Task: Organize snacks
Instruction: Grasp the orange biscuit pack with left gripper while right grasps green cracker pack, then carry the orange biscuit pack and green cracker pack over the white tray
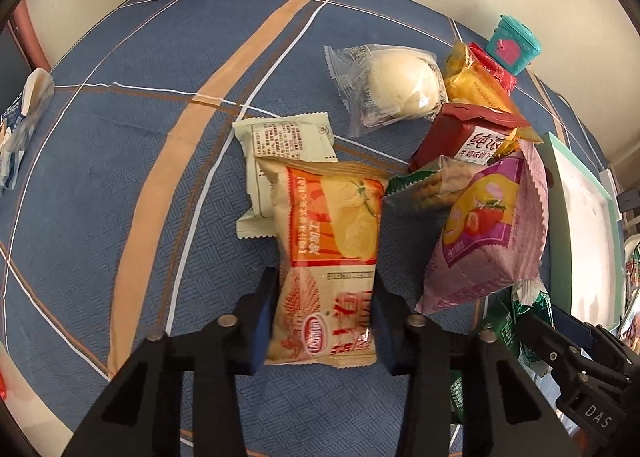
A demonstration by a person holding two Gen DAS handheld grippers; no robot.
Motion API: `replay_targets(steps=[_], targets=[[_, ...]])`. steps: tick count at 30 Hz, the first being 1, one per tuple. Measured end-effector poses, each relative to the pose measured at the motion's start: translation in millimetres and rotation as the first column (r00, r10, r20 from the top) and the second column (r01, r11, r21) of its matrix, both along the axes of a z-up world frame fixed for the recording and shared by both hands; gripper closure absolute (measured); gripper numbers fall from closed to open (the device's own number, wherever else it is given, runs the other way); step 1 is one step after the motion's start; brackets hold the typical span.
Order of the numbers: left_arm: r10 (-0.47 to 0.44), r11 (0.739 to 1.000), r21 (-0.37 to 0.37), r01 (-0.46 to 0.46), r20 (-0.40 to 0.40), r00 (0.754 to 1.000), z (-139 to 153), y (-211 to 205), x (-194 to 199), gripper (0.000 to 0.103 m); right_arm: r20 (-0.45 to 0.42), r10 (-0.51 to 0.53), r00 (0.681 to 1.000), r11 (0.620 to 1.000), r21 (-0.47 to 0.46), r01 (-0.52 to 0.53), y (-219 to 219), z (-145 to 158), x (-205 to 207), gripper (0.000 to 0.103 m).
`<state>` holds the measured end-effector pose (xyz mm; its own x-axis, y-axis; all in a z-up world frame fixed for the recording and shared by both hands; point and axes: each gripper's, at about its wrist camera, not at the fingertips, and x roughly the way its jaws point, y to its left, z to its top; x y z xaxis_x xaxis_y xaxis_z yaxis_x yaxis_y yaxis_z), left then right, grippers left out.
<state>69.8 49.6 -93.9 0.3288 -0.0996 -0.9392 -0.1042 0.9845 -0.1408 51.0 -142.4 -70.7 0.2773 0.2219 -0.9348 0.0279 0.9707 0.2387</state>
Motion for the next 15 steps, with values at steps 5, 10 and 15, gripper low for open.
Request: replay_targets(steps=[5,10,15], targets=[[0.01,1.0,-0.013,-0.01,0.003,1.0,4.9,7.9,-6.5,0.065,-0.008,-0.019,1.0,0.999,0.03,0.019,-9.3,1.3,0.7,0.047],[0.042,0.999,-0.019,-0.041,0.032,0.999,25.6,18.3,-19.4,0.066,0.005,-0.027,1.0,0.998,0.054,0.027,-15.1,11.2,-1.8,0.051],[0.073,0.997,-0.005,-0.073,0.08,0.994,52.0,29.1,-31.2,0.066,0.023,-0.03,0.999,0.997,0.074,0.028,-15.2,21.1,-3.1,0.052]])
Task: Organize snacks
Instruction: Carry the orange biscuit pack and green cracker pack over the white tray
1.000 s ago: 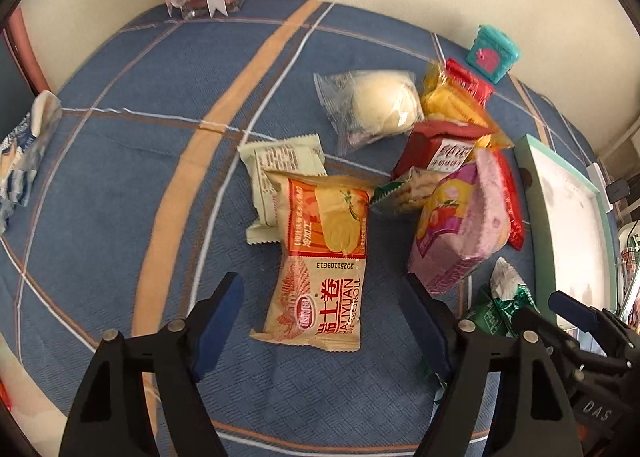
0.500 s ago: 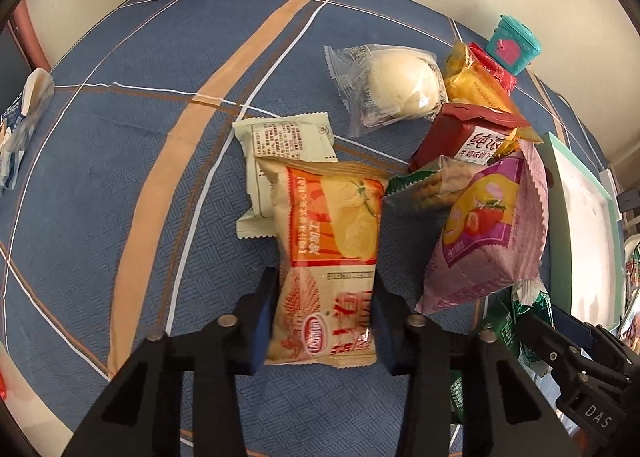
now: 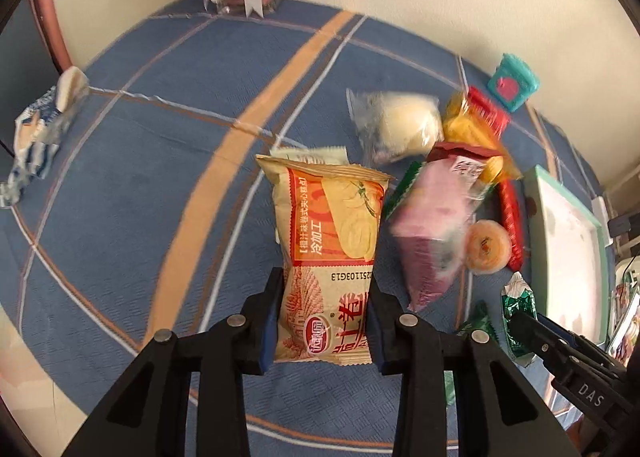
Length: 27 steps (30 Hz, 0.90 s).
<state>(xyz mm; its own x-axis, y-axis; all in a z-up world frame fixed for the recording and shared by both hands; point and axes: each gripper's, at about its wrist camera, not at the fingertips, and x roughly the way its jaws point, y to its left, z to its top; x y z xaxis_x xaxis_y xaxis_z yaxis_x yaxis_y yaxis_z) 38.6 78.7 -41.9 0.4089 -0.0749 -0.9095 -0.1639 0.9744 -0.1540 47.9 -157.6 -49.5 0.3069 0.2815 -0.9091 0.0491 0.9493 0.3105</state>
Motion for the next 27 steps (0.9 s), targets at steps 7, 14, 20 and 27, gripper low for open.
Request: replay_targets(steps=[7,14,20,27], targets=[[0.007,1.0,0.012,-0.008,0.084,0.996,49.3,-7.3,-13.2,0.066,0.078,-0.032,0.996,0.999,0.031,0.029,-8.9,26.0,-5.3,0.052],[-0.014,1.0,-0.015,0.016,0.129,0.992,81.7,-36.8,-5.0,0.066,0.126,-0.079,0.989,0.997,0.008,0.079,-21.9,41.5,-5.4,0.052],[-0.115,0.992,-0.044,0.121,0.121,0.986,77.0,-96.5,14.5,0.066,0.146,-0.205,0.968,0.976,-0.049,0.214,-62.2,41.3,-0.9,0.052],[-0.22,0.971,-0.072,0.227,0.103,0.97,59.3,-165.4,35.7,0.066,0.133,-0.372,0.918,0.922,-0.055,0.382,-118.1,38.0,0.3,0.052]])
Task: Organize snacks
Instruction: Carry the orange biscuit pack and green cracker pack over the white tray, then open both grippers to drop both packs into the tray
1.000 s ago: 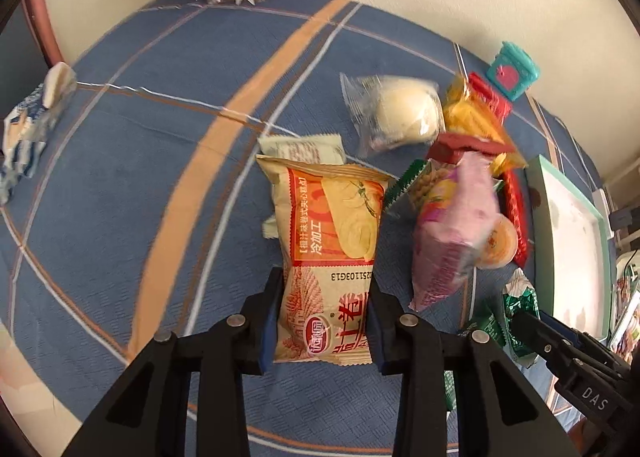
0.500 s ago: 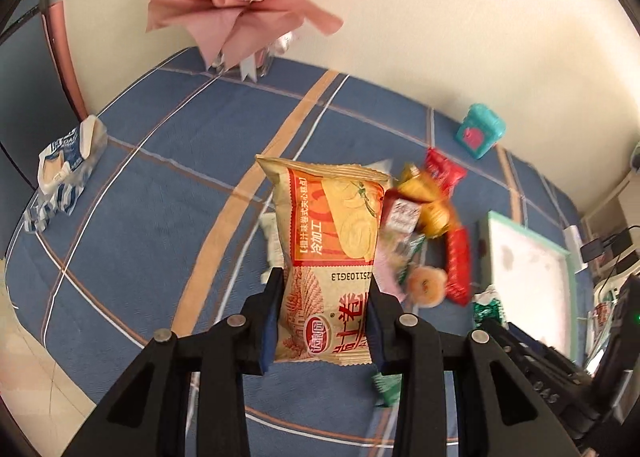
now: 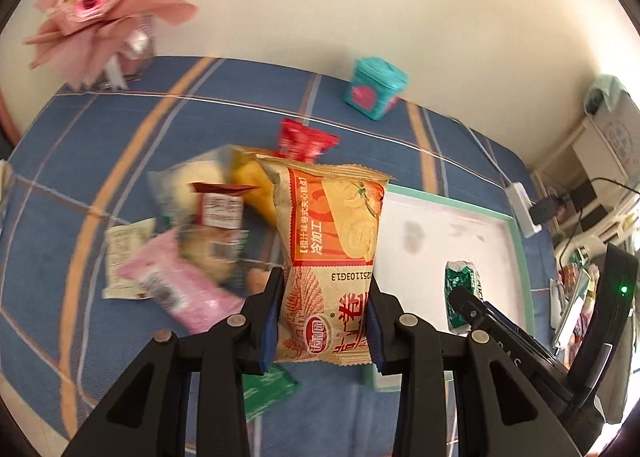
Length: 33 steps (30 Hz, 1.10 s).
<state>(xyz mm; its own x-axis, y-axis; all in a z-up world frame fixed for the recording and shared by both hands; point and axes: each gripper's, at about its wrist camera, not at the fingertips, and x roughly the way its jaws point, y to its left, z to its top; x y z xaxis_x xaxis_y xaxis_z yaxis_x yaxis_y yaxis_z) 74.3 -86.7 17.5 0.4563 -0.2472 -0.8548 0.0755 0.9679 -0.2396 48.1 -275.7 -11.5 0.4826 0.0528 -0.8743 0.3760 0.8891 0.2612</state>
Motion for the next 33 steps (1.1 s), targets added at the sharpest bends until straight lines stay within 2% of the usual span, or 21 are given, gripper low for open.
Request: replay_targets(steps=[7,13,24,33], targets=[[-0.112,0.994,0.014,0.112,0.038,0.993,-10.0,-63.6,15.0,0.066,0.007,-0.133,0.991,0.991,-0.017,0.133,-45.6,-2.4,3.1,0.052],[-0.189,0.982,0.038,0.188,0.042,0.981,-28.3,-101.8,32.7,0.066,0.016,-0.198,0.98,0.979,-0.045,0.199,-80.1,-4.2,12.1,0.052],[-0.26,0.964,0.067,0.259,0.011,0.965,-61.4,-142.1,58.5,0.066,-0.03,-0.243,0.97,0.967,-0.087,0.24,-108.4,-31.3,36.2,0.051],[-0.276,0.958,0.07,0.278,-0.033,0.961,-82.2,-151.1,70.3,0.066,-0.062,-0.243,0.968,0.966,-0.101,0.236,-113.2,-46.5,46.5,0.051]])
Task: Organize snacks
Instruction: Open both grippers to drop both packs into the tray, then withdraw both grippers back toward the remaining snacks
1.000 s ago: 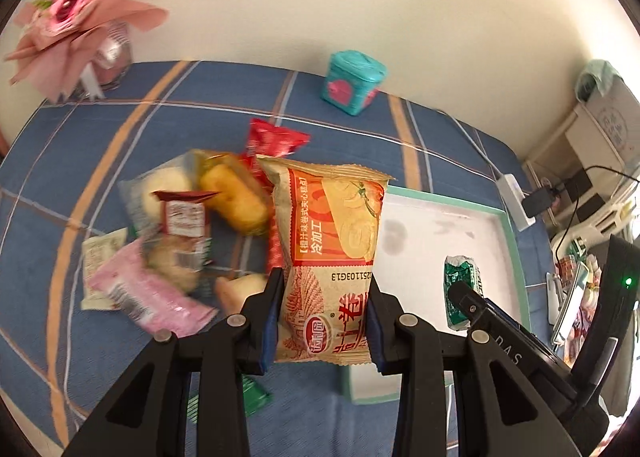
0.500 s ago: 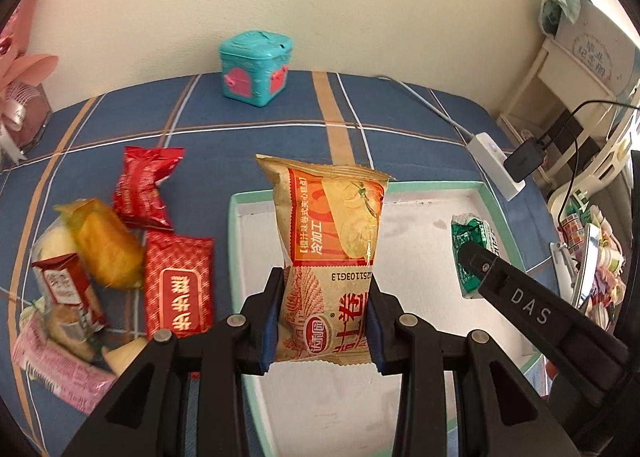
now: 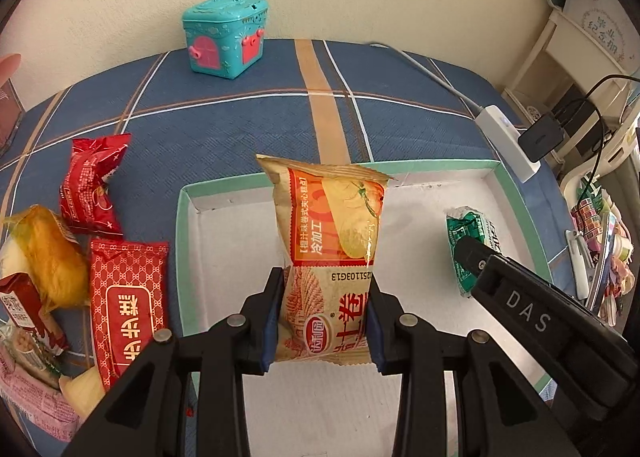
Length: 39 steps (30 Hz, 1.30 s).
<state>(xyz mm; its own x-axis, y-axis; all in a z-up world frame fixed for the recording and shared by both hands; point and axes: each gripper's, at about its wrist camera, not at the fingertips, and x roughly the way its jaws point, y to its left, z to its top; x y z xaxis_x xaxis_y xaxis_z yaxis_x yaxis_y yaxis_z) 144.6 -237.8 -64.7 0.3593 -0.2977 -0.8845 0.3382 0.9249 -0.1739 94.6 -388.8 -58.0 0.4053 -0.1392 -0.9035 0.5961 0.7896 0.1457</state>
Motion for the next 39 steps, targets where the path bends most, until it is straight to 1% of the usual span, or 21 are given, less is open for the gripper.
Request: replay_targets(steps=[5,7,10,14,16,18,19,22,25,27,28,29,30,32,35,36,39], targets=[[-0.004,1.0,0.0,0.004,-0.007,1.0,-1.6,-2.1,2.0,0.064,-0.006,0.005,1.0,1.0,-0.008,-0.005,0.2,-1.8,4.6,0.051],[-0.007,1.0,-0.005,0.007,-0.002,1.0,1.4,-3.1,1.4,0.054,-0.009,0.007,1.0,1.0,-0.01,-0.007,0.5,-2.3,5.9,0.051],[-0.016,1.0,0.02,0.016,0.01,1.0,5.6,-5.4,-0.5,0.049,-0.011,0.004,1.0,1.0,-0.006,-0.004,0.0,-2.3,5.6,0.051],[-0.004,1.0,0.027,0.004,-0.005,1.0,8.5,-2.9,-0.8,0.046,-0.011,0.002,1.0,1.0,-0.007,-0.002,-0.7,0.6,3.9,0.051],[0.004,0.999,0.052,-0.004,0.001,1.0,12.7,-1.5,-2.2,0.038,-0.01,0.004,1.0,1.0,-0.006,-0.004,-0.9,2.6,3.4,0.051],[0.01,0.998,0.061,-0.01,0.009,1.0,17.0,0.6,-3.0,0.034,-0.005,0.007,1.0,1.0,-0.005,-0.007,-0.9,5.3,2.5,0.051],[0.014,0.998,0.062,-0.015,0.012,1.0,19.2,1.8,-3.2,0.032,0.0,0.008,1.0,1.0,-0.005,-0.008,-1.1,7.0,1.8,0.049],[0.029,0.997,0.064,-0.03,0.017,0.999,24.3,5.7,-4.0,0.023,0.002,0.0,1.0,1.0,-0.018,0.0,-2.5,13.0,-0.8,0.034],[0.042,0.997,0.066,-0.043,0.02,0.999,28.9,10.7,-4.1,0.023,0.008,-0.007,1.0,1.0,-0.021,0.007,-3.9,18.1,-4.6,0.03],[0.055,0.996,0.066,-0.057,0.027,0.998,32.8,15.6,-4.4,0.021,0.01,-0.003,1.0,1.0,-0.022,0.003,-3.5,21.2,-7.1,0.026],[0.061,0.996,0.065,-0.063,0.032,0.998,34.3,18.0,-4.7,0.016,0.015,-0.001,1.0,1.0,-0.022,0.001,-3.1,22.9,-8.9,0.021],[0.072,0.995,0.068,-0.074,0.038,0.997,36.0,21.9,-4.9,0.013,0.021,-0.001,1.0,1.0,-0.022,0.002,-3.0,24.7,-10.6,0.017],[0.08,0.994,0.072,-0.083,0.045,0.996,37.2,25.6,-5.2,0.011,0.026,-0.002,1.0,1.0,-0.023,0.003,-2.8,26.4,-12.3,0.016],[0.086,0.992,0.082,-0.091,0.055,0.995,38.6,30.2,-6.1,0.011,0.028,0.0,1.0,1.0,-0.026,0.0,-1.5,28.9,-15.2,0.009],[0.101,0.989,0.103,-0.108,0.065,0.993,39.2,39.0,-8.7,0.011,0.032,0.01,0.999,1.0,-0.026,-0.009,1.4,31.1,-19.3,0.003],[0.107,0.988,0.103,-0.113,0.067,0.992,39.9,41.9,-9.8,0.01,0.031,0.014,0.999,1.0,-0.027,-0.013,2.7,32.1,-20.8,0.002],[0.117,0.988,0.095,-0.124,0.073,0.99,43.4,50.2,-13.9,0.003,0.034,0.024,0.999,0.999,-0.026,-0.023,7.0,34.6,-25.1,0.0]])
